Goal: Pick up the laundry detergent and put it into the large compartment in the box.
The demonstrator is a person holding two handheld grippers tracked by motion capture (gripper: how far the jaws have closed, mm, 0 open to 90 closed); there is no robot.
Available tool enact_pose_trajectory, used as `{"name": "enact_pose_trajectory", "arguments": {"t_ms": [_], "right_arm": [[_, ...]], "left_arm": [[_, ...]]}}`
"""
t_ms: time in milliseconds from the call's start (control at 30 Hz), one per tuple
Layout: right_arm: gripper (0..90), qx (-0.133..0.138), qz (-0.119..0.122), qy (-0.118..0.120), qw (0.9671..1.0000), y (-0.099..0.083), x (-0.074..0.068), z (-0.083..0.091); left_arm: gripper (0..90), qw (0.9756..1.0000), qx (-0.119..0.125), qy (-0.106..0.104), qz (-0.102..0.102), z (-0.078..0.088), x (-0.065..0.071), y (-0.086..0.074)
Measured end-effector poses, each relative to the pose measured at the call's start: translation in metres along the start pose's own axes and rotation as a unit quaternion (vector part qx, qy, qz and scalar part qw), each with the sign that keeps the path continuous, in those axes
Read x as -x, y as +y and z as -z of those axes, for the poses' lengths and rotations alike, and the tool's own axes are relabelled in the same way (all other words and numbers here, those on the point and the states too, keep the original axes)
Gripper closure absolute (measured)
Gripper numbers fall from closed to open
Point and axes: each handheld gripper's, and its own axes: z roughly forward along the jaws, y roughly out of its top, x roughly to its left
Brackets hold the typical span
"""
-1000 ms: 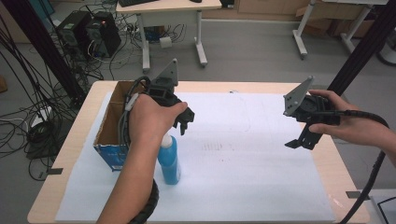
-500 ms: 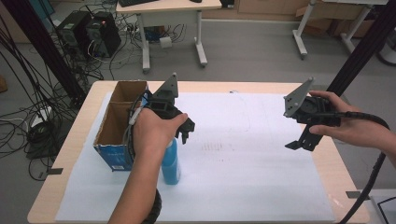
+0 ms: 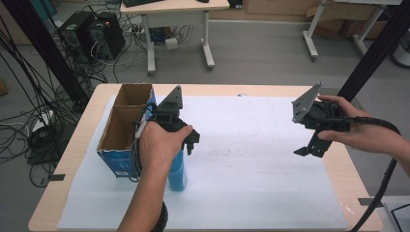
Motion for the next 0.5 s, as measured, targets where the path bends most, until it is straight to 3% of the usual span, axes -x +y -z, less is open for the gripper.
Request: {"name": "enact_pose_trajectory", "arguments": {"t_ms": [300,500], "right_arm": [[4.7,-0.003,-0.003,0.001,1.0000,0.001,0.001,-0.002],[4.7,-0.003,-0.002,0.002,1.0000,0.000,0.001,-0.003]], "left_arm": [[8.7,1.0000,0.005,-0.001,0.006,-0.007,0.001,-0.001],[15.5,1.0000,0.003,-0.002,0.004,-0.011,0.001,-0.001]]}}
